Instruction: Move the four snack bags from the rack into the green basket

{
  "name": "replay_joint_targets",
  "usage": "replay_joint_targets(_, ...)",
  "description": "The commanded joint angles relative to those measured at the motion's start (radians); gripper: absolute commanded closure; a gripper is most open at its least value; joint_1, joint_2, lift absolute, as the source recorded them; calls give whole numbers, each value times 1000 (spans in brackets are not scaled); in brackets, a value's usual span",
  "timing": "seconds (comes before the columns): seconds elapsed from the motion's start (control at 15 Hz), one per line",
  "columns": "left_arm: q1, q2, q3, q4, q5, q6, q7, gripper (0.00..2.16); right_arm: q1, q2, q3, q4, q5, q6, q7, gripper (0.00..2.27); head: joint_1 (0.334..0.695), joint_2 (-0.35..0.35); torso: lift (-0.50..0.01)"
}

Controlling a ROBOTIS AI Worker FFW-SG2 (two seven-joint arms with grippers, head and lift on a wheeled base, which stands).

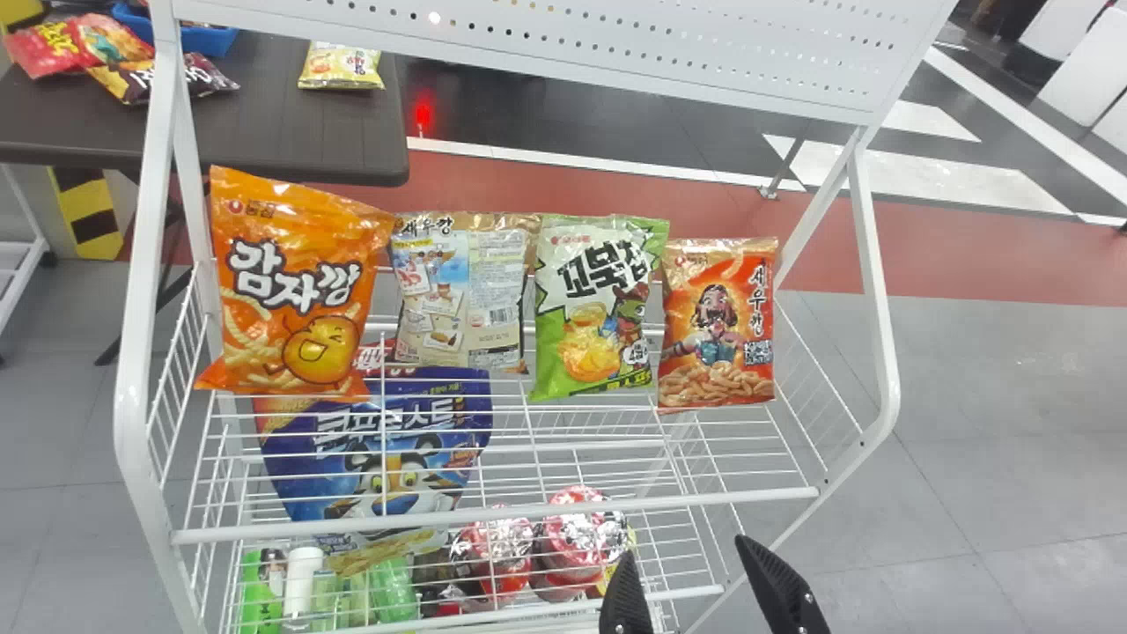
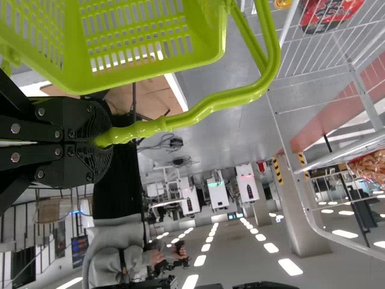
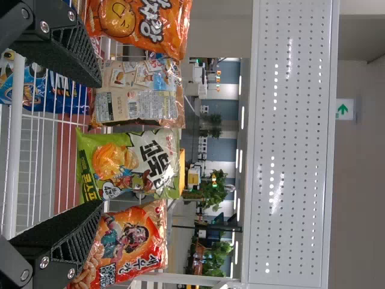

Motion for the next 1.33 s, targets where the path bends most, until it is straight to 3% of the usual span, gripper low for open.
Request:
replay_joint_targets(0.0, 3, 1, 15, -10, 9, 4, -4, 2145, -1, -1, 0, 0, -1, -3, 0, 130, 695, -350, 0)
replay_joint_targets(0.73, 5, -1, 21, -13, 12, 4, -21, 2145, -18, -5, -5, 0, 1, 9, 1, 130, 695, -350, 0)
replay_joint_targets(1.13, 0, 1, -16, -12, -8, 1, -16, 2145, -305, -15, 55, 31, 36, 279, 17, 130, 695, -350, 0)
replay_joint_targets(1.27, -6, 1, -25, 2, -10, -2, -11, 2145, -438, -15, 91, 120, 32, 276, 69, 130, 695, -350, 0)
